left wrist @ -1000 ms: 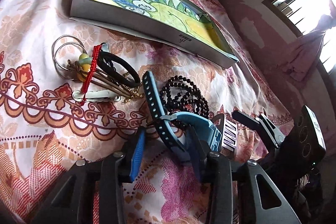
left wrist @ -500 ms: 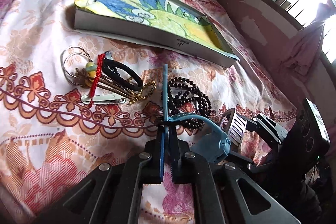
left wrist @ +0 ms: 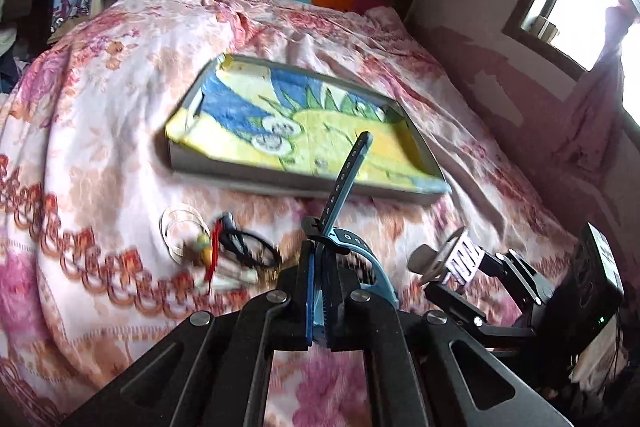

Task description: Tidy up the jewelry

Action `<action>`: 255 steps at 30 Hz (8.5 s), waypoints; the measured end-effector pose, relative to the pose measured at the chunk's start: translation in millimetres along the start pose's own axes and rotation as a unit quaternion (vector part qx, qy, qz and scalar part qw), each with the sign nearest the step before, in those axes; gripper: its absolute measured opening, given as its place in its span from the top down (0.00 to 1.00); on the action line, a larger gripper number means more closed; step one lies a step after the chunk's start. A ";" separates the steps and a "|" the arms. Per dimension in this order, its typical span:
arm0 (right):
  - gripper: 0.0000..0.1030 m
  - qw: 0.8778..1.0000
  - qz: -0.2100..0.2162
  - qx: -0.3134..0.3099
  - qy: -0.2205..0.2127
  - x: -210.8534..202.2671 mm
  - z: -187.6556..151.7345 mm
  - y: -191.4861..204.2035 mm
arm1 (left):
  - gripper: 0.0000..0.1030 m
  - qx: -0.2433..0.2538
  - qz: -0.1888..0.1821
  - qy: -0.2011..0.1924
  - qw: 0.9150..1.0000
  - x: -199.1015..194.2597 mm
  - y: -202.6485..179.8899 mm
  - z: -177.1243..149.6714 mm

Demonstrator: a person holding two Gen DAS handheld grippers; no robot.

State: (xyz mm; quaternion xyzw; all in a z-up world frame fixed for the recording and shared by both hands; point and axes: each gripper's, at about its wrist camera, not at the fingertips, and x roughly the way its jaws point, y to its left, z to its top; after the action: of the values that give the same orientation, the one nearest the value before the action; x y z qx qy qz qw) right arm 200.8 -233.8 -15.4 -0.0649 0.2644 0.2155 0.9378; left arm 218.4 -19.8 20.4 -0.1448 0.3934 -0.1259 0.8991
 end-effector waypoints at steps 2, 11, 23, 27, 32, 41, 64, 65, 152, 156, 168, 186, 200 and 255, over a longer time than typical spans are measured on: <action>0.43 1.000 -0.017 0.018 -0.017 7.4 12.2 -13.6 | 0.97 -0.011 0.011 -0.021 1.000 7.1 -1.1 20.9; 0.43 0.990 -0.085 0.111 -0.037 66.1 47.6 -74.6 | 0.97 -0.029 0.037 -0.102 0.994 53.7 -10.0 82.2; 0.43 0.987 -0.069 0.141 -0.017 104.4 25.2 -92.4 | 0.97 -0.055 0.057 -0.043 0.996 133.5 -3.5 67.7; 0.43 0.987 -0.073 0.144 -0.007 111.3 21.0 -93.4 | 0.96 -0.070 0.060 -0.039 0.995 136.2 3.8 67.6; 0.42 0.987 -0.073 0.143 -0.008 110.1 20.8 -92.3 | 0.95 -0.072 0.066 -0.030 0.995 135.5 8.5 69.5; 0.25 0.985 -0.095 0.144 -0.005 99.4 21.0 -91.3 | 0.31 -0.061 0.065 -0.015 0.996 114.7 5.7 62.8; 0.01 0.978 -0.121 0.134 -0.109 -72.8 26.6 -1.5 | 0.00 0.048 0.070 -0.165 0.983 -89.1 -7.2 -10.2; 0.01 0.978 -0.121 0.127 -0.112 -78.4 24.4 5.4 | 0.00 0.052 0.072 -0.170 0.981 -95.4 -6.3 -15.9; 0.04 0.991 0.032 0.049 0.120 67.7 -37.4 25.9 | 0.95 0.016 -0.051 0.062 0.997 24.4 69.4 -51.5; 0.04 0.991 0.040 0.054 0.119 66.7 -36.8 23.6 | 0.95 0.038 -0.064 0.070 0.995 17.5 55.4 -57.2; 0.23 0.990 0.046 0.045 0.124 66.8 -38.3 26.7 | 0.95 0.035 -0.072 0.056 0.995 3.0 59.9 -48.9; 0.90 0.992 0.074 0.039 0.093 47.0 -29.6 34.0 | 0.95 0.047 -0.125 0.009 0.991 -14.3 51.0 -39.8; 0.91 0.999 0.035 0.028 -0.022 -0.9 43.3 4.1 | 0.95 0.053 -0.100 -0.065 0.991 -20.3 32.8 21.4; 0.44 0.994 -0.070 0.074 0.040 68.9 33.2 -35.2 | 0.30 0.035 0.044 -0.028 0.998 73.9 52.4 46.5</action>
State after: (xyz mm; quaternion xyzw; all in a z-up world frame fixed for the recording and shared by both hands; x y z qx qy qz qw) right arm 284.6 -232.2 -23.0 -0.0227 0.3120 0.1260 0.9414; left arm 307.6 11.1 -17.8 -0.0990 0.3692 -0.0958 0.9191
